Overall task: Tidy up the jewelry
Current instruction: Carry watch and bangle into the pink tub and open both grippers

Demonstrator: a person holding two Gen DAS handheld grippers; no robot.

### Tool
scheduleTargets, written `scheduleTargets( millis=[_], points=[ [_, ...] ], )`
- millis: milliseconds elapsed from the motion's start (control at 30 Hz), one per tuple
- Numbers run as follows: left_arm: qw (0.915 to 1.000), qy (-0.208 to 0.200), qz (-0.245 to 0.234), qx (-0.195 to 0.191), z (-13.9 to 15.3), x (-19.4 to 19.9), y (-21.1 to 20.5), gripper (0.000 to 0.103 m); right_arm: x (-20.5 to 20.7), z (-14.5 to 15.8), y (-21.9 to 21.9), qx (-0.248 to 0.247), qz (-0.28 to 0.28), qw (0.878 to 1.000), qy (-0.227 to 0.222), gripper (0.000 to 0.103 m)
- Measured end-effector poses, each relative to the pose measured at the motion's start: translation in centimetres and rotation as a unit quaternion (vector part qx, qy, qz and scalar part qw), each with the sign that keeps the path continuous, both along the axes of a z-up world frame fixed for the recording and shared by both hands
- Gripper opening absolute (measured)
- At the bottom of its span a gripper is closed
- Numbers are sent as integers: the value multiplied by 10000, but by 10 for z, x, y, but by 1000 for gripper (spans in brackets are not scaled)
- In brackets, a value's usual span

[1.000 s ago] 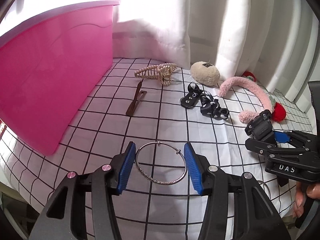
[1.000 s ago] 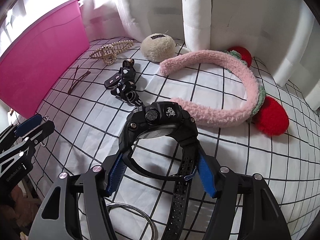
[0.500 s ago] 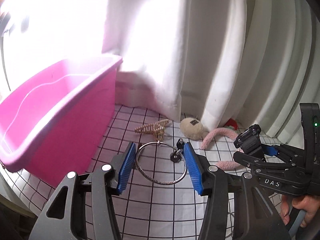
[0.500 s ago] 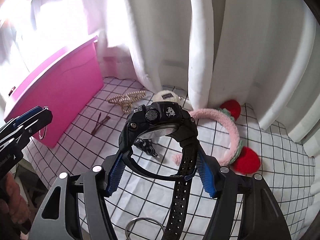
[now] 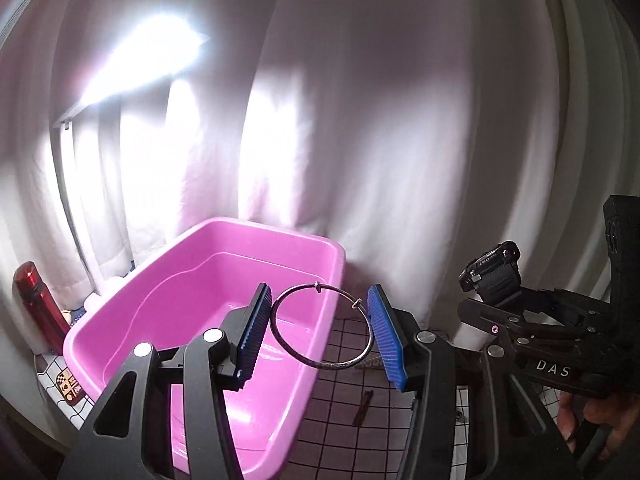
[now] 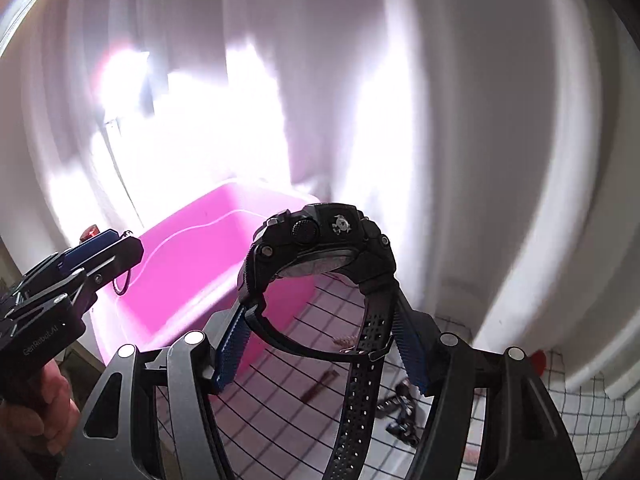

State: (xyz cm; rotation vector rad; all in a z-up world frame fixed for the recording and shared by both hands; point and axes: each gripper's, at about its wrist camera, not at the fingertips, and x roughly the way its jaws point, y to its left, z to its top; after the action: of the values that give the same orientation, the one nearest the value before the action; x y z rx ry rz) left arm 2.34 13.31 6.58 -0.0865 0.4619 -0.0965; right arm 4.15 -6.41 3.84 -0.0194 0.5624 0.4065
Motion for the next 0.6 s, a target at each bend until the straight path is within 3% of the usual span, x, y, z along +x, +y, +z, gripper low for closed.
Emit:
scheduleTargets(
  millis=[333,600],
  points=[
    [9948,397,939,-13,-26,35,97,49,43,15,122,-182,917,9956,101,63],
    [9893,873,1162,-158,-58,56,130,49,86,-12,181,-537,1182,9896,625,63]
  ],
)
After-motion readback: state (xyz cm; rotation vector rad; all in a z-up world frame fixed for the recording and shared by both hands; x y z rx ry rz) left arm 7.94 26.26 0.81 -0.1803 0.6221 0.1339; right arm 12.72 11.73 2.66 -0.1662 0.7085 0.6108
